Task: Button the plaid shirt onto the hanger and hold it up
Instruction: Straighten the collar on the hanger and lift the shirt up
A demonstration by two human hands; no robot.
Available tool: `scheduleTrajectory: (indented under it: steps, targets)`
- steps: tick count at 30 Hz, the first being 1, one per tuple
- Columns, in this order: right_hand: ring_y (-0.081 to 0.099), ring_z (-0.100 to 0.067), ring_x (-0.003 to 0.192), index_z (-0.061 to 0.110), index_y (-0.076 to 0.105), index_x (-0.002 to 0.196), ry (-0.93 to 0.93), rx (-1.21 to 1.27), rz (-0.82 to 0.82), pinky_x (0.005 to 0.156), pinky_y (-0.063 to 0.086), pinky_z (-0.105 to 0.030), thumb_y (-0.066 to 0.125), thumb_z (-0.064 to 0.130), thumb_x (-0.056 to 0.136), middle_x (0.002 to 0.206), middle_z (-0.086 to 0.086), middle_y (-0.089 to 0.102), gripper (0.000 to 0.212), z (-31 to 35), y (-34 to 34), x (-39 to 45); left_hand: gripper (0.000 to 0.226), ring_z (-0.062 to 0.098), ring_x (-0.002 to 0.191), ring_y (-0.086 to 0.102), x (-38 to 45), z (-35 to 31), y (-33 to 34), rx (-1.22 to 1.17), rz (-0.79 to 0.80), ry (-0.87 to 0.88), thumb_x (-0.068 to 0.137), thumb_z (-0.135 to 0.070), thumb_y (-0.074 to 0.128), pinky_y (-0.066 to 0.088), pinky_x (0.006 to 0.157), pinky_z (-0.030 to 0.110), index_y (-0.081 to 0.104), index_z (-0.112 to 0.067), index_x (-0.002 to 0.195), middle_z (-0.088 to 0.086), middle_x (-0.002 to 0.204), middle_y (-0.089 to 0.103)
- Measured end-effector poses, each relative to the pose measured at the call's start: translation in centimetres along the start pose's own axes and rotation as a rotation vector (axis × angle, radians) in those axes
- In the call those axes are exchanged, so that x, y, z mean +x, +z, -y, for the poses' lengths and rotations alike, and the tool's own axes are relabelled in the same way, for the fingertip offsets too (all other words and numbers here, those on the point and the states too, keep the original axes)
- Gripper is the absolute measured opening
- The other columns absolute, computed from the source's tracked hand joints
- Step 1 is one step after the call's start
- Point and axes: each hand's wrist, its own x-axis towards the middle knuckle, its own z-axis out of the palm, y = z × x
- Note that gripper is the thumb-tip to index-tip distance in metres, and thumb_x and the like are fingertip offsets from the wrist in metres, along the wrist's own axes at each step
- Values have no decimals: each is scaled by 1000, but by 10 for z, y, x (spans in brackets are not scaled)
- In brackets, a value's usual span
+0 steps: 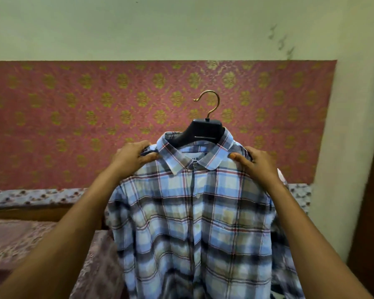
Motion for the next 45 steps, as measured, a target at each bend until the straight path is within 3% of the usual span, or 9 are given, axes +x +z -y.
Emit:
scheduleTrajectory:
  steps: [2,5,10,16,22,28,33,40,45]
  targets:
    - [47,-22,56,11,58,75,31,-71,-58,48,24,-33,45,71,74,56,-2,49,62,-34,-8,12,41,30,96,58,29,-16,26,-72,71,73,79,-52,61,43,72,37,53,-20,102,6,99,62]
    - [37,-15,49,14,44,59,62,-113,-119,48,20,-32,48,74,74,49,2,37,62,-81,-18,34,86,25,118,52,70,-38,62,-147,158,146,61,-78,58,44,97,46,43,-28,130,1,133,54]
    - [33,-15,49,14,36,55,101,-171,-154,48,19,-34,54,66,75,49,1,34,58,-151,-22,88,108,18,69,56,166,-65,134,-123,40,205,47,-100,8,39,57,32,52,-33,119,0,80,62]
    - [53,-22,59,9,58,74,138,-224,-150,50,34,-36,38,82,64,65,-9,59,76,-230,-34,182,81,21,61,49,292,-100,194,-20,-51,174,67,-85,21,34,52,29,54,-29,117,-3,65,50]
    - [47,-18,62,13,62,81,131,-366,-236,47,25,-22,37,71,70,71,-3,59,64,-307,-61,267,75,26,66,57,416,-150,237,74,-164,220,69,-79,29,39,52,31,60,-22,106,7,76,64]
    - [56,-29,70,24,53,68,72,-346,-294,51,33,-30,26,88,62,66,-3,56,70,-396,-81,366,82,25,61,57,527,-201,274,230,-331,194,63,-85,21,40,52,29,63,-20,90,7,69,64]
    - [62,-32,84,20,64,103,-16,-461,-346,69,49,-35,16,91,61,88,-10,67,95,-444,-97,462,79,22,57,53,611,-230,282,232,-401,148,60,-85,20,33,47,26,60,-19,76,3,64,58]
    - [58,-26,68,14,60,83,-89,-472,-387,56,38,-30,18,83,68,73,-6,61,82,-492,-113,595,80,25,60,57,726,-255,272,267,-488,106,60,-87,20,42,54,29,58,-16,69,5,64,59]
    - [60,-28,82,20,51,72,-113,-510,-380,64,44,-31,24,81,75,82,-6,60,67,-506,-118,668,77,22,62,56,792,-263,253,324,-509,99,66,-86,23,41,55,29,54,-16,67,4,67,57]
